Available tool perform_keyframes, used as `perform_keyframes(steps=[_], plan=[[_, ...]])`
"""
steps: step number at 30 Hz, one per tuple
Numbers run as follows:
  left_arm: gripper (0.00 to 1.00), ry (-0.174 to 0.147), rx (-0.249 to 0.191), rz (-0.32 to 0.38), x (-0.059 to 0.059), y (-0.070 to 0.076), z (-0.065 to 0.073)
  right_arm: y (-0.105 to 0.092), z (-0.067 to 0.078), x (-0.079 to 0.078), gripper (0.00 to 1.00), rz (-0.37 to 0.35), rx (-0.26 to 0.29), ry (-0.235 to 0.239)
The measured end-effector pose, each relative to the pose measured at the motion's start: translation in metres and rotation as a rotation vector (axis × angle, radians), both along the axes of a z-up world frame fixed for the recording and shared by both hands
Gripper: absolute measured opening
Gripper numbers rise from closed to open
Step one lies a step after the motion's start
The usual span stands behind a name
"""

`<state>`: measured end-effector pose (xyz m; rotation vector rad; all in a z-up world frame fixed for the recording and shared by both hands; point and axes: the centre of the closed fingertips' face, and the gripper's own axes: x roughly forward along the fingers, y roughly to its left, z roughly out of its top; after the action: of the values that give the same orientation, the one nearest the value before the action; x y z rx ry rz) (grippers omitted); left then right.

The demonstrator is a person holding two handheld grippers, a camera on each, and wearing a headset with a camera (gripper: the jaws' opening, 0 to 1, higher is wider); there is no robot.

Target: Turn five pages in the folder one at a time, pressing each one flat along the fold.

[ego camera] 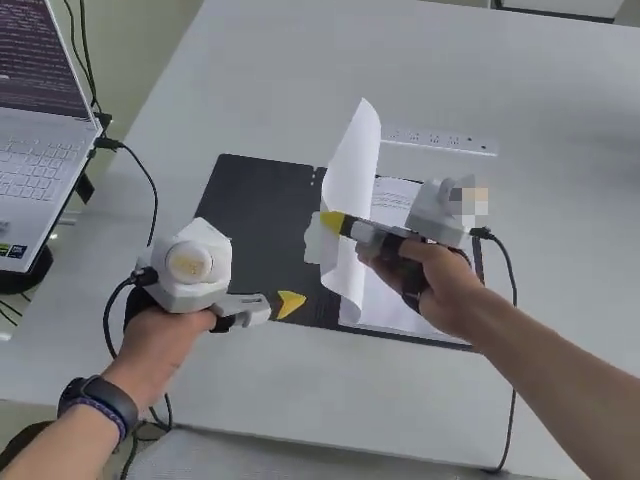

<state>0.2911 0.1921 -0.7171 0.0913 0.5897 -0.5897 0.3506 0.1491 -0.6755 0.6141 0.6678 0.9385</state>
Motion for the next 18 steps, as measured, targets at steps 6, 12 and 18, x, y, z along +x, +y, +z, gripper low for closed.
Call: perform_keyframes(steps=[6, 12, 18], plan=[[0.83, -0.001, -0.007, 0.029, -0.003, 0.016, 0.000, 0.025, -0.008, -0.002, 0.00, 0.029, 0.013, 0.026], [0.83, -0.002, 0.000, 0.044, -0.006, 0.028, 0.000, 0.047, -0.022, -0.004, 0.00, 0.052, 0.012, 0.061], [0.84, 0.001, -0.001, 0.067, -0.012, 0.038, 0.001, 0.058, -0.041, -0.002, 0.00, 0.050, -0.007, 0.093]])
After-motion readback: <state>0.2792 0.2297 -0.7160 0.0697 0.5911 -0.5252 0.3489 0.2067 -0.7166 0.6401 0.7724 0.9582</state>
